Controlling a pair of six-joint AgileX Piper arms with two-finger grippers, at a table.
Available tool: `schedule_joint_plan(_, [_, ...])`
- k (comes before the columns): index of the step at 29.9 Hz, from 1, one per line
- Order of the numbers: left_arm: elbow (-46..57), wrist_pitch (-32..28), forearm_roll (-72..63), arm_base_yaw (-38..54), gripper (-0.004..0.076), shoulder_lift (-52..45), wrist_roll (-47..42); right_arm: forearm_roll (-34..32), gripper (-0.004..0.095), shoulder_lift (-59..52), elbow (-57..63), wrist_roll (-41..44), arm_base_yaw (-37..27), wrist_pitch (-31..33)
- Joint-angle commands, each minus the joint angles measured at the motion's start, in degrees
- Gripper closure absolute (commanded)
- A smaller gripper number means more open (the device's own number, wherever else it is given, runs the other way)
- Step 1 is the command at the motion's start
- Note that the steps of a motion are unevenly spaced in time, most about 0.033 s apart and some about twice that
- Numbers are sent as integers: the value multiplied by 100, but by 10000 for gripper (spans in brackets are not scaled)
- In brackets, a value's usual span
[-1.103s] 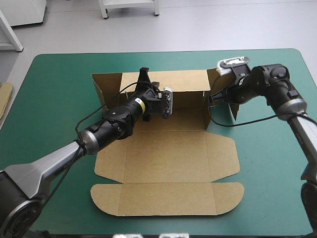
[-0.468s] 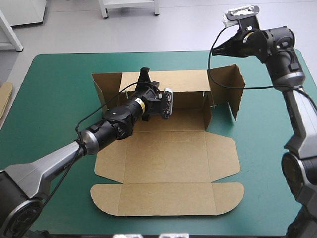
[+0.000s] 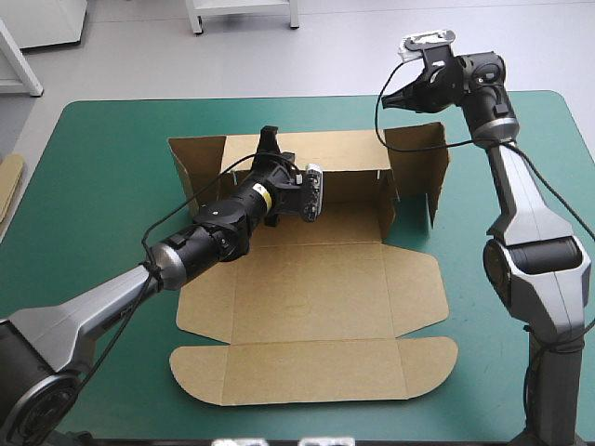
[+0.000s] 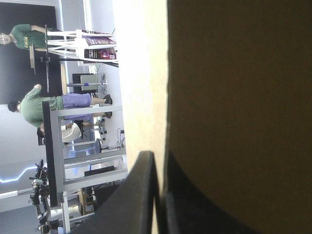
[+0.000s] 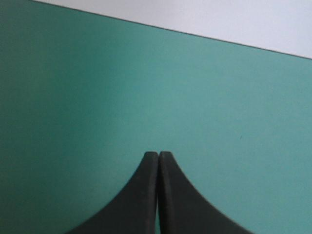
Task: Fold the box
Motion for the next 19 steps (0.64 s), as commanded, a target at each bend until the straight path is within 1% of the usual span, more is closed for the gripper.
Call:
schedule_joint_plan(1, [-133,190,-59,3,733,-191,-118,51,927,-352,-223,-69,-45,105])
schedule_joint_plan(6, [-133,-61,-59,3,733,-191,-129,27,927,-352,-223,-123,-45,669])
schedule_joint_plan(9, [-133,-105,-47,3,733,-191,-228,55,927,-365,-223,-132,-45,1049])
schedule_joint_plan(15, [-133,-54,-47,3,733,-191,-228,267,927,-541,-186,-267,-45,1162])
schedule_joint_plan(19, [-133,-43,-47,3,733,-191,-228,282,927,-764,140,-368,-45,1162])
